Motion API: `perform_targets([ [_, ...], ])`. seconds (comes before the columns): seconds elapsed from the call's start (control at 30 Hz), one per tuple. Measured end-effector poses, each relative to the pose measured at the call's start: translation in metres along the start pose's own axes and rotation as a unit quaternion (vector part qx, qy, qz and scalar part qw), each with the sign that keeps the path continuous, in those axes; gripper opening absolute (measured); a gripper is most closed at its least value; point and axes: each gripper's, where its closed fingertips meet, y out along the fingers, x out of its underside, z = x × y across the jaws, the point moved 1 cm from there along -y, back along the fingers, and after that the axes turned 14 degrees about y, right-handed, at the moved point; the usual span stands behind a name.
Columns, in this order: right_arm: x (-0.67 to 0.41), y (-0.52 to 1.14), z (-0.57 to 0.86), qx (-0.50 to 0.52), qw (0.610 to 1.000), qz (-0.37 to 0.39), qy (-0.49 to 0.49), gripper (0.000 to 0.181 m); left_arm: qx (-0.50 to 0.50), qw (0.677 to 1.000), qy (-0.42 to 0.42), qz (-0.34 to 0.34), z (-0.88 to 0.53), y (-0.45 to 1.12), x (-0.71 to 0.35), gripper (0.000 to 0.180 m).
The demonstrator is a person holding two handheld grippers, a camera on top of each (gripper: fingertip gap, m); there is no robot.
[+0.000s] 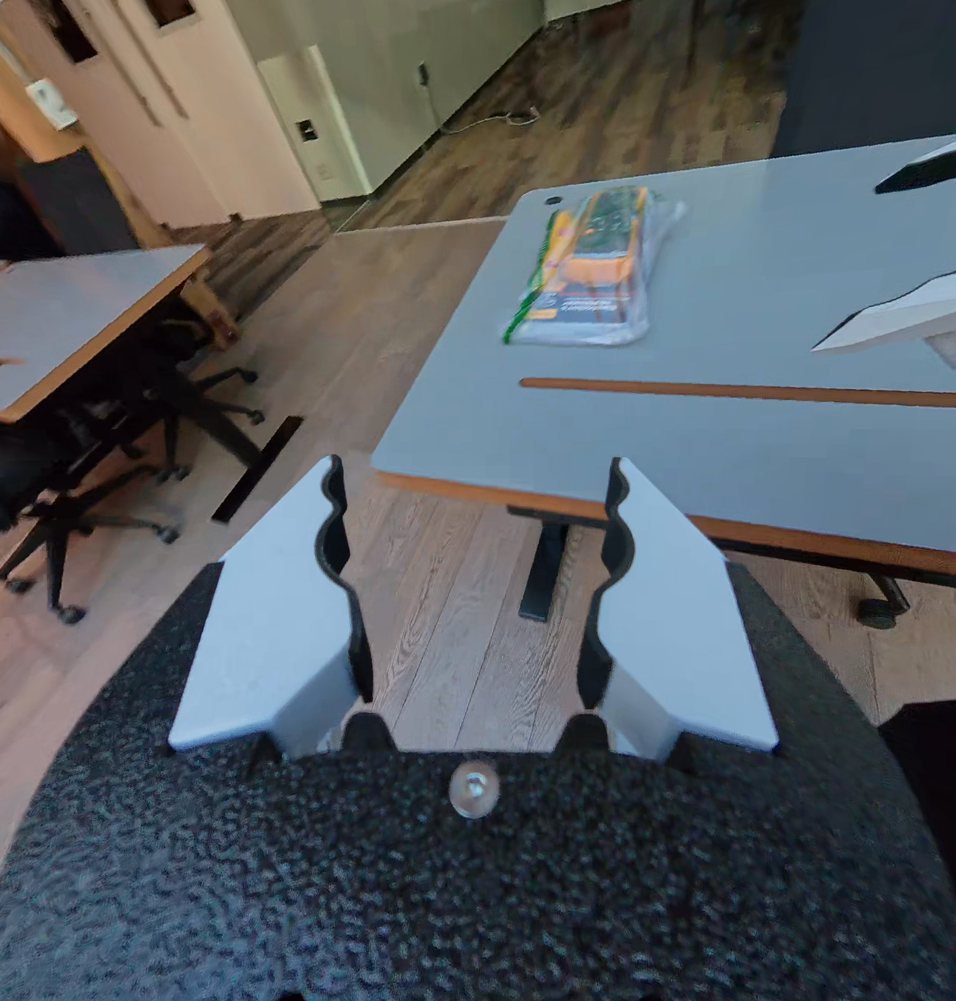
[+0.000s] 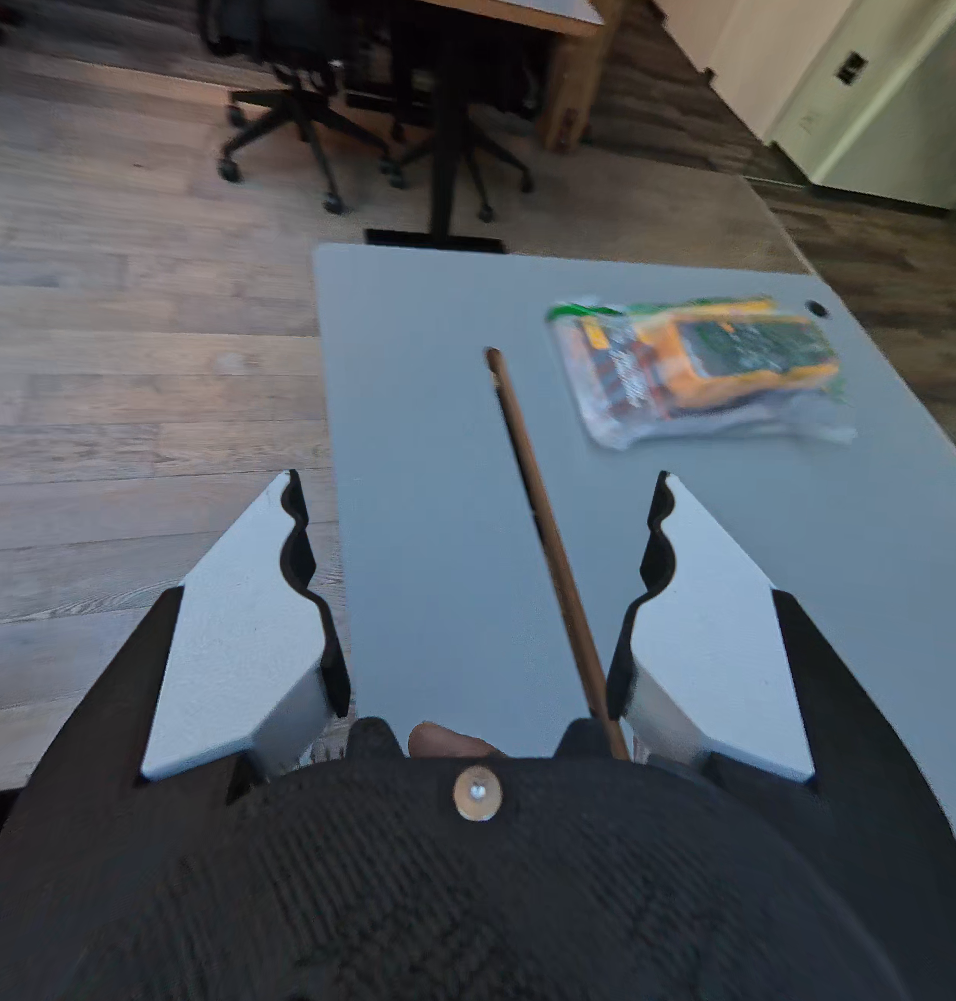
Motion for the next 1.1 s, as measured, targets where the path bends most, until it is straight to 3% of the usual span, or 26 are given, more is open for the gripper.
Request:
perform_targets([
  [0.13, -0.029, 0.060, -0.121, -0.129, 0.989, -0.013, -0.066, 0.122, -0.101, 0.993, -0.045, -0.030, -0.065, -0.064, 0.060, 0.099],
  [0.2, -0.038, 0.079, -0.190, -0.238, 0.967, -0.020, -0.090, 0.118, -0.160, 0.985, -0.059, -0.032, -0.095, -0.096, 0.087, 0.101],
  [0.33, -0.059, 0.119, -0.291, -0.345, 0.933, -0.021, -0.105, 0.117, -0.240, 0.962, -0.113, -0.069, -0.140, -0.148, 0.144, 0.108],
  [0.7, -0.122, 0.278, -0.550, -0.494, 0.841, -0.020, -0.218, 0.117, -0.386, 0.882, -0.220, -0.154, -0.297, -0.237, 0.294, 0.125],
  [0.83, -0.164, 0.312, -0.654, -0.568, 0.786, -0.019, -0.242, 0.118, -0.438, 0.839, -0.270, -0.175, -0.367, -0.274, 0.336, 0.128],
  [0.97, -0.183, 0.345, -0.746, -0.592, 0.737, -0.021, -0.326, 0.120, -0.505, 0.784, -0.307, -0.189, -0.414, -0.323, 0.374, 0.128],
  [1.1, -0.195, 0.354, -0.834, -0.636, 0.693, -0.019, -0.338, 0.118, -0.565, 0.746, -0.300, -0.187, -0.454, -0.374, 0.404, 0.127],
])
